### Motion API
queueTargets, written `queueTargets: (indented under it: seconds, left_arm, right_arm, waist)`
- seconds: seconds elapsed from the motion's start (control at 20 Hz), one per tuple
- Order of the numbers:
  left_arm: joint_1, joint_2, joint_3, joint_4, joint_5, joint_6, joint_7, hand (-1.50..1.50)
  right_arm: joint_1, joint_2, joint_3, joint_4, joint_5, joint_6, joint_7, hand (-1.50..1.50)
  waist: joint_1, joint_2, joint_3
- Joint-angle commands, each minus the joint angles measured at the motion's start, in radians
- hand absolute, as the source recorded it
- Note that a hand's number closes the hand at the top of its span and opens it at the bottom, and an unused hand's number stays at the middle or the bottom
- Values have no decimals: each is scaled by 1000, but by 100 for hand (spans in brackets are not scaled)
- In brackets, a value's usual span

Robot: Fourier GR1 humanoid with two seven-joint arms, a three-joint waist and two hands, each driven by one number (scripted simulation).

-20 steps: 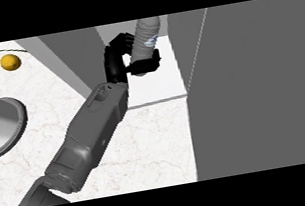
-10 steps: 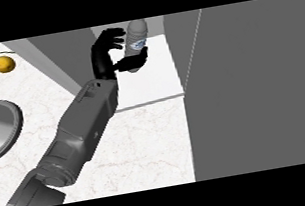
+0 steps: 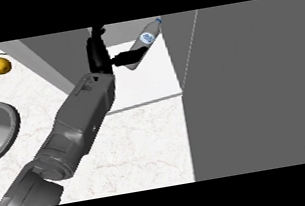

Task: Pick up the bottled water, place it into the cabinet and close the cabinet

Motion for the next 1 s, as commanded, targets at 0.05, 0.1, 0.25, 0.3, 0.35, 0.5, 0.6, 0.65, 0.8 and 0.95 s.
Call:
queueTargets:
  seconds: [0.05, 0.1, 0.25, 0.3, 0.35, 0.5, 0.6, 0.65, 0.8, 0.95]
  left_arm:
    - [-49, 13, -2, 0, -11, -96, 4, -150]
    - [-30, 11, 21, -35, 10, -142, -41, -150]
    - [-43, -7, 64, -78, 47, -180, -96, -150]
    - [-27, -10, 75, -94, 56, -212, -120, -150]
    - [-8, -7, 82, -99, 60, -244, -151, -150]
    - [15, -5, 87, -107, 59, -338, -182, -150]
    - [-36, -34, 104, -113, 69, -311, -151, -150]
    - [-23, -48, 96, -108, 66, -298, -171, -150]
    - [-12, -40, 105, -115, 59, -328, -152, -150]
    - [56, -49, 49, -210, 78, -299, -138, -150]
  right_arm:
    - [0, -1, 10, -52, -64, 7, 27, -150]
    - [-37, 7, -7, -10, -54, -8, 24, -150]
    - [-20, -15, -25, 5, -77, 27, 6, -150]
    - [12, -17, -22, -16, -74, 35, 6, -150]
    - [15, 4, -11, -34, -81, 17, 13, -150]
    - [13, 11, 3, -25, -65, 14, 29, -150]
    - [16, 0, 8, -74, -70, 16, 59, -150]
    - [4, -11, -16, -66, -100, 14, 77, -150]
    - [20, 33, 43, -59, -39, 1, 57, -150]
    - [45, 23, 57, -100, -39, -8, 107, -150]
  waist:
    - [-5, 2, 0]
    - [16, 0, 0]
    - [13, -6, 0]
    - [25, -15, 0]
    - [27, -14, 0]
    - [49, -21, 0]
    - [55, -25, 1]
    - [47, -21, 1]
    - [66, -31, 1]
    - [68, -39, 1]
